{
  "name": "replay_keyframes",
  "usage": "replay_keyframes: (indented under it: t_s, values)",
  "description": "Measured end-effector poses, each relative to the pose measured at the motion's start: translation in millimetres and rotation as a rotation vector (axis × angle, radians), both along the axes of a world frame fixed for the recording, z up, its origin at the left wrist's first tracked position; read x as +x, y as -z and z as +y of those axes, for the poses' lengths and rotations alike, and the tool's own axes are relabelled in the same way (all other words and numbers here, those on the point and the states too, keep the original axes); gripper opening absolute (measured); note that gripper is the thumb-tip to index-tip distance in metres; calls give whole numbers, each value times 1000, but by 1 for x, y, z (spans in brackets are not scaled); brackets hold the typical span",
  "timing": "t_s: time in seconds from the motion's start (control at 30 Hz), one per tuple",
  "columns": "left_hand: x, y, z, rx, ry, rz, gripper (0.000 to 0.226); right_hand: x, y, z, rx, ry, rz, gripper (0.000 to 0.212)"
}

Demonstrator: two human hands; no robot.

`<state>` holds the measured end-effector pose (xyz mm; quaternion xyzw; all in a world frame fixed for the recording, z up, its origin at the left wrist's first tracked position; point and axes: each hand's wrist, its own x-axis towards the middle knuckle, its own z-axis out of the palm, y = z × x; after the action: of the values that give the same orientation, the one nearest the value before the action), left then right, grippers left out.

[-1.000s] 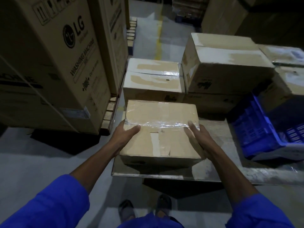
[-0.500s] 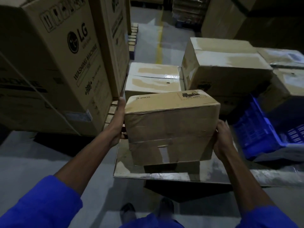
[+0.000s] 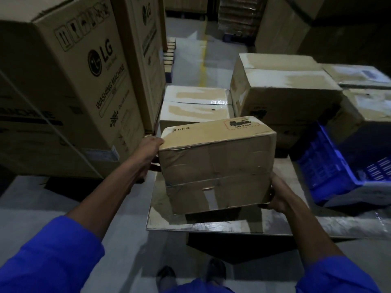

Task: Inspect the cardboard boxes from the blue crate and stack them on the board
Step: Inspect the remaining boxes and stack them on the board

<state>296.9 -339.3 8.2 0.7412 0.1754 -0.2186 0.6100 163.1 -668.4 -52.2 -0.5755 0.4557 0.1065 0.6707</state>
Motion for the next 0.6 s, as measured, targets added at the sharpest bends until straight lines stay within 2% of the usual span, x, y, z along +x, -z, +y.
replay_keyframes:
  t_s: [0.07, 0.27, 0.37, 0.43, 0.5, 0.57, 0.6]
  values:
    - [5, 3, 9, 23, 1, -69, 30, -4, 3, 2, 120, 40, 4, 55]
    - [6, 15, 31, 257, 91, -281, 47, 3, -37, 19, 126, 145, -238, 30]
    - [-2, 31, 24, 281, 153, -282, 51, 9, -63, 7, 158, 97, -365, 37]
    - [-9, 38, 14, 303, 193, -264, 43, 12, -76, -2, 80, 80, -358, 48]
    - [-19, 41, 4, 226, 248, -174, 44, 13, -82, -8, -37, 28, -342, 42]
    - [-26, 41, -5, 69, 285, -76, 60, 13, -84, -7, -119, -37, -343, 34]
    - [-29, 40, -8, -11, 300, -60, 64, 12, -86, -3, -143, -64, -341, 36]
